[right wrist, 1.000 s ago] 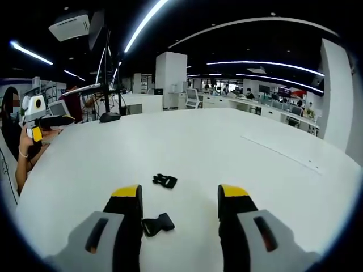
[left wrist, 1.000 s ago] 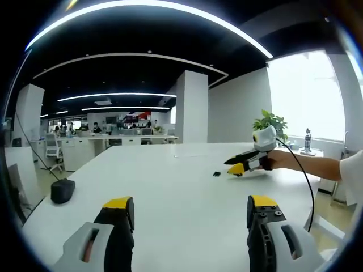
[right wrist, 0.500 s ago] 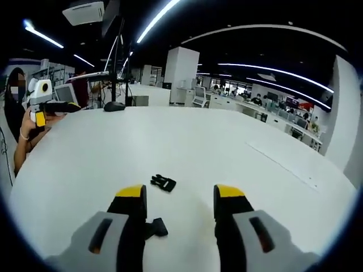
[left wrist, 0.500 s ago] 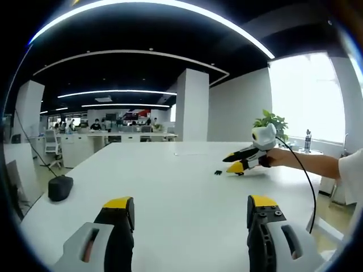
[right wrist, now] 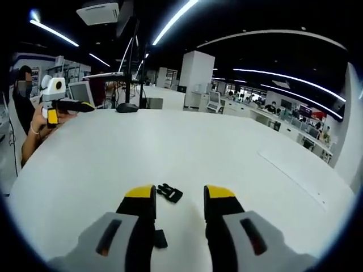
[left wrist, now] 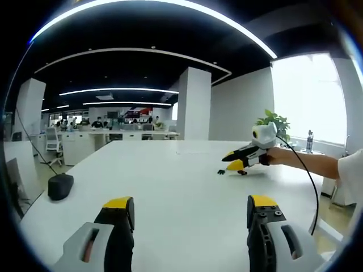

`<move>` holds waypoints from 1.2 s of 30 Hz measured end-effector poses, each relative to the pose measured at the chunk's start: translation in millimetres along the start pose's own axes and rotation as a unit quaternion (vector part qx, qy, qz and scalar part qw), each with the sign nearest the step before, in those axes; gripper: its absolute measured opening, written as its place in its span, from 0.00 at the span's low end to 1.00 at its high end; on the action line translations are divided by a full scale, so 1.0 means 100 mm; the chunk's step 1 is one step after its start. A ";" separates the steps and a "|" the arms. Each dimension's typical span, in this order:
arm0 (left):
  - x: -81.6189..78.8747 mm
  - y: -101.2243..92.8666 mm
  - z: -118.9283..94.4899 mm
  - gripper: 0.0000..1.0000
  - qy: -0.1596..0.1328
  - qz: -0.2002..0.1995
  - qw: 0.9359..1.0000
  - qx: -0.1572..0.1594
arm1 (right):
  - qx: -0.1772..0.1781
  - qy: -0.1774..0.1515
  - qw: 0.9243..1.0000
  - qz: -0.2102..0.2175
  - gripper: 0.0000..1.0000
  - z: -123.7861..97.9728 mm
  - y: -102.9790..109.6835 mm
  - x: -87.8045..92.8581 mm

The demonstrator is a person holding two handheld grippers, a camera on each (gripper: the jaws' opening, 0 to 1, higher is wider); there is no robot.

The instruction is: Snap the two parts of the plastic buckle together until the buckle closes and remains connected.

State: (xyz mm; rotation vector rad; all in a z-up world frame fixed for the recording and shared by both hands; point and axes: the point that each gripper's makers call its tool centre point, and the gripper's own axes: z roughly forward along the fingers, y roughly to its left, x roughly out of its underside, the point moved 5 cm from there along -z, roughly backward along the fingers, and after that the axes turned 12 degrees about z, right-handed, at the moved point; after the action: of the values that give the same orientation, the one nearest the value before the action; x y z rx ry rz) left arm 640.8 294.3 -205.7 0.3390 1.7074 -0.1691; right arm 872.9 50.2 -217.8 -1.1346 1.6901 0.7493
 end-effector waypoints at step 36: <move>0.04 0.02 0.02 0.83 0.004 -0.008 1.000 0.001 | -0.018 0.014 0.999 0.040 0.17 0.12 0.05 0.13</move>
State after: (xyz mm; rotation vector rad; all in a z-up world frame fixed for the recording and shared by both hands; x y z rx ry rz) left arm 642.6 296.4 -210.2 0.3271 1.7186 -0.1810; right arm 870.9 57.1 -234.6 -1.1129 1.7594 0.8199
